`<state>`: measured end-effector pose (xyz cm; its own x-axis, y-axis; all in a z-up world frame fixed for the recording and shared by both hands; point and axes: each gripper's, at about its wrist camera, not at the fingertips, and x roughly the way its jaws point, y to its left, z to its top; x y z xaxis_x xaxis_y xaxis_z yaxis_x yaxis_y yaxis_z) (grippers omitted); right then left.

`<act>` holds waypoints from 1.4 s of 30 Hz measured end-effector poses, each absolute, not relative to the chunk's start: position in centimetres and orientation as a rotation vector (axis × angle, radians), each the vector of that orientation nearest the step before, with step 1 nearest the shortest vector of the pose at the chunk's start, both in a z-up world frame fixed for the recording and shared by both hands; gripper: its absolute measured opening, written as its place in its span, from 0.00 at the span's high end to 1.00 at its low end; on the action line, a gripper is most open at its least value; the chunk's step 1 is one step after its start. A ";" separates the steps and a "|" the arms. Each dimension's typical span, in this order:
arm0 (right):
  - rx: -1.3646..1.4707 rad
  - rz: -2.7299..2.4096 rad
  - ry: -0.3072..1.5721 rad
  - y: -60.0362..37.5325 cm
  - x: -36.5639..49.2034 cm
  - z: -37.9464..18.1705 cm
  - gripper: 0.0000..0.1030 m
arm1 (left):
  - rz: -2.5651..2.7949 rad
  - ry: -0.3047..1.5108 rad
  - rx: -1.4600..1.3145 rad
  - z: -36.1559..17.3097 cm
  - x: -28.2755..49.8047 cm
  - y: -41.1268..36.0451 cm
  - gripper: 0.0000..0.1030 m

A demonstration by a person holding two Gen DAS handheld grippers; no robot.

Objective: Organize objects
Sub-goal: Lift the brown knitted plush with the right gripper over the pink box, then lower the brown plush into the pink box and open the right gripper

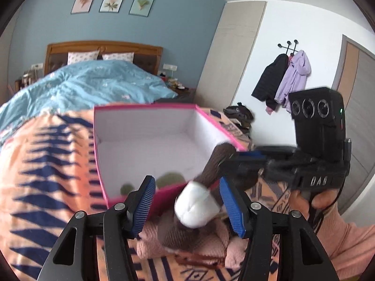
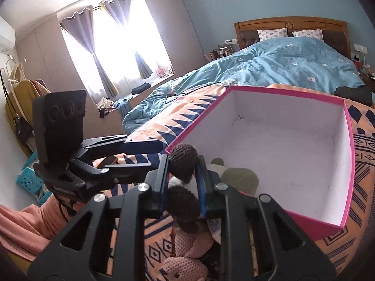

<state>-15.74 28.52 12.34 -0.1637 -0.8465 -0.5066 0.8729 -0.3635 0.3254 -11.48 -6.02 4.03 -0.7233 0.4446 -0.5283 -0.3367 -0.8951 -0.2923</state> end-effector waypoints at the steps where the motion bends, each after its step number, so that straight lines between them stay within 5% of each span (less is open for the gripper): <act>1: 0.743 -1.800 0.062 28.7 -15.6 12.3 0.77 | 2.558 -0.248 -0.864 3.4 -11.1 -6.1 0.41; 14: 0.854 -1.835 0.120 30.7 -15.4 9.5 0.76 | 2.418 -0.428 -1.038 -3.3 -12.3 -6.6 0.28; 19: 0.867 -1.802 0.072 30.1 -15.6 9.2 0.60 | 2.419 -0.476 -1.064 -4.1 -12.4 -7.5 0.28; 22: 0.852 -1.775 0.064 29.1 -15.3 9.8 0.39 | 2.426 -0.466 -1.062 -4.2 -11.8 -7.5 0.28; 25: 0.860 -1.784 0.100 27.9 -15.0 9.6 0.45 | 2.412 -0.459 -1.072 -4.4 -11.8 -7.4 0.28; 27: 0.893 -1.777 0.117 27.4 -15.2 8.9 0.67 | 2.384 -0.466 -1.091 -4.8 -12.1 -7.3 0.28; 42: 0.685 -1.747 0.043 30.8 -12.7 14.2 0.70 | 2.444 -0.453 -0.896 1.6 -10.5 -6.4 0.28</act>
